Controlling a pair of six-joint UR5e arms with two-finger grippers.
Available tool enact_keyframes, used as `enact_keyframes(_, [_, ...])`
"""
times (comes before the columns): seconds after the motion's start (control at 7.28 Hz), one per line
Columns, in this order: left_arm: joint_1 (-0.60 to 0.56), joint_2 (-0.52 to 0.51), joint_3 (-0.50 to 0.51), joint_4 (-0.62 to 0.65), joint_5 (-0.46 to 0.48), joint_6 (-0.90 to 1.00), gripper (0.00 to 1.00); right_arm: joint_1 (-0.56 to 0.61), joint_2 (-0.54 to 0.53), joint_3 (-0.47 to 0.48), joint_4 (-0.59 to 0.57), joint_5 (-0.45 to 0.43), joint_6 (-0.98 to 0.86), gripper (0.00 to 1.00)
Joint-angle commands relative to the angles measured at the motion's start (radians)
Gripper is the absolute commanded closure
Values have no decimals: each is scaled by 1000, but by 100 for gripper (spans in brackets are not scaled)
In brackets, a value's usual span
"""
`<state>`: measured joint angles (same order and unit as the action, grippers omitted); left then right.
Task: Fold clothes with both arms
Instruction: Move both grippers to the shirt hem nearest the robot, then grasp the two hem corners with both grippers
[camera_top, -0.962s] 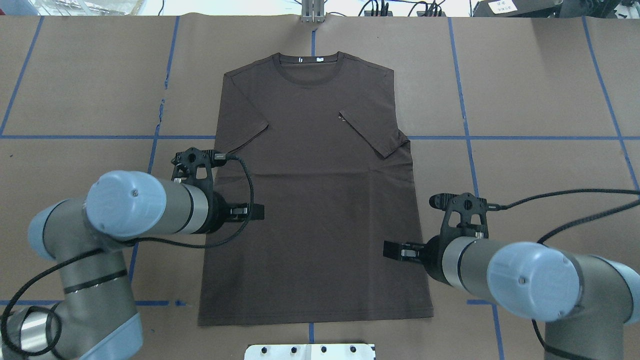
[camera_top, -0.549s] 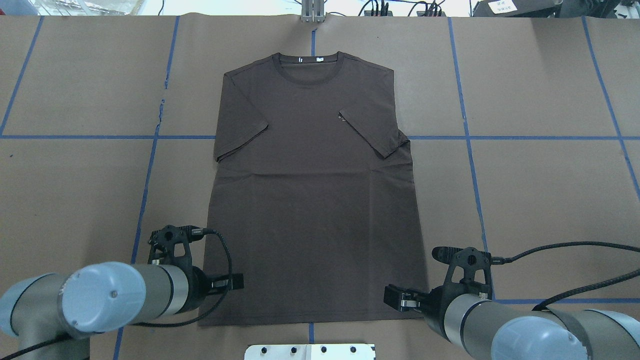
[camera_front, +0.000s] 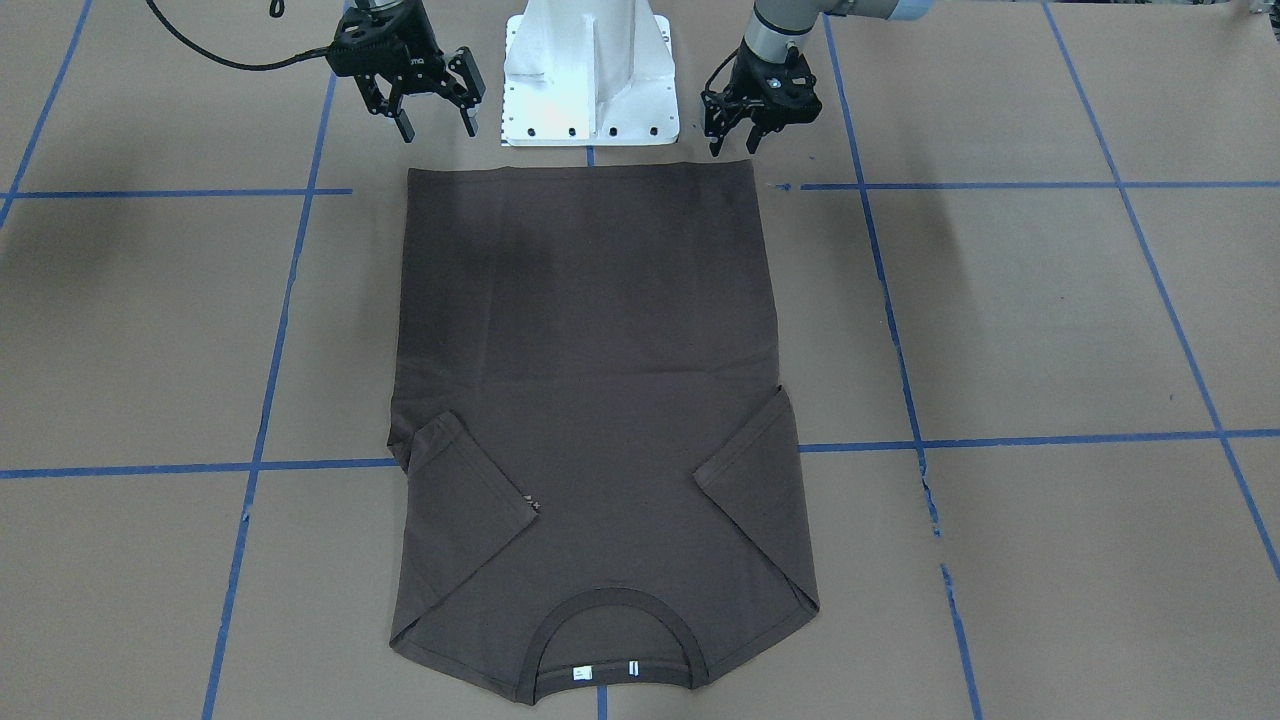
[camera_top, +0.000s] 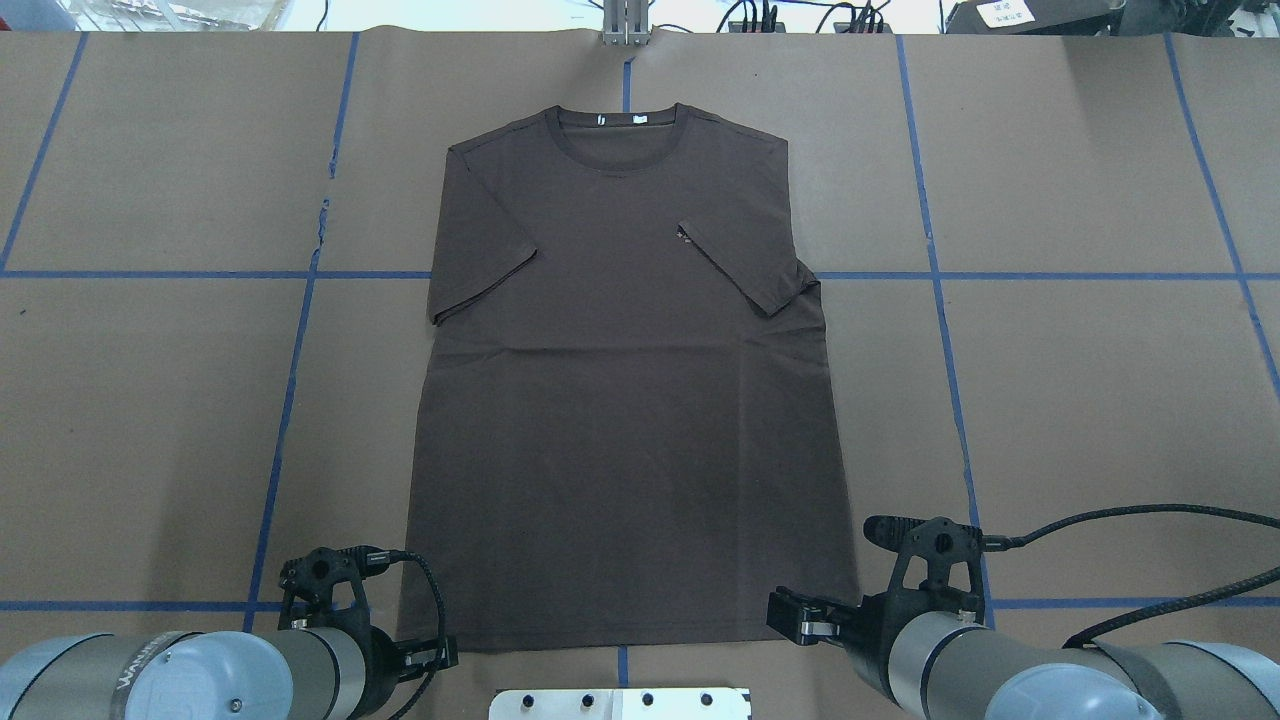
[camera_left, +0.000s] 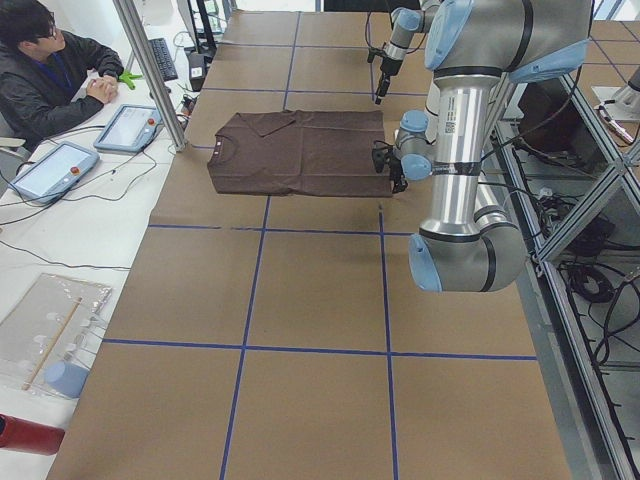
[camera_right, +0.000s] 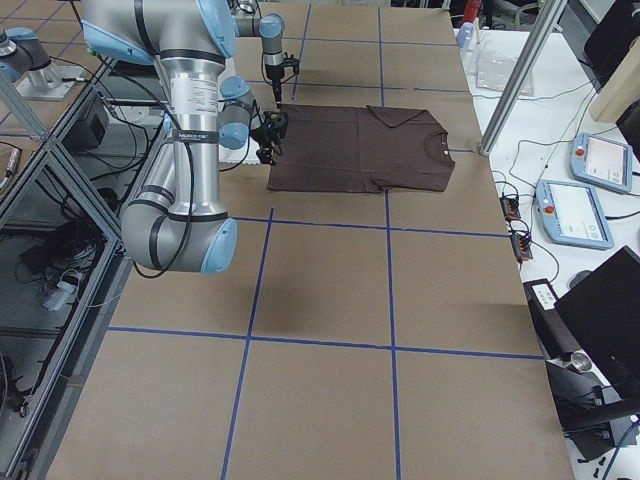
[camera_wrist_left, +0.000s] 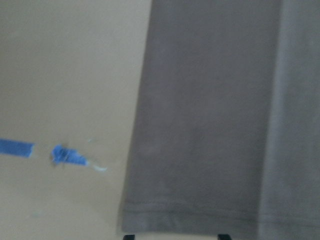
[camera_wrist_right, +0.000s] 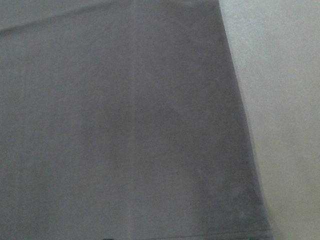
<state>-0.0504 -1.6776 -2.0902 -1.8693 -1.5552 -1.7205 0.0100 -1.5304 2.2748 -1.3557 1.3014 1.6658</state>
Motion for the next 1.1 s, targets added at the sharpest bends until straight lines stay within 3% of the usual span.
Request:
enact_keyframes(0.0, [0, 4, -1, 7, 0, 4, 37, 1, 1, 0, 0, -1, 0, 7])
enact_keyframes(0.96, [-11, -1, 22, 6, -2, 12, 41, 1, 0, 2, 0, -8, 0, 6])
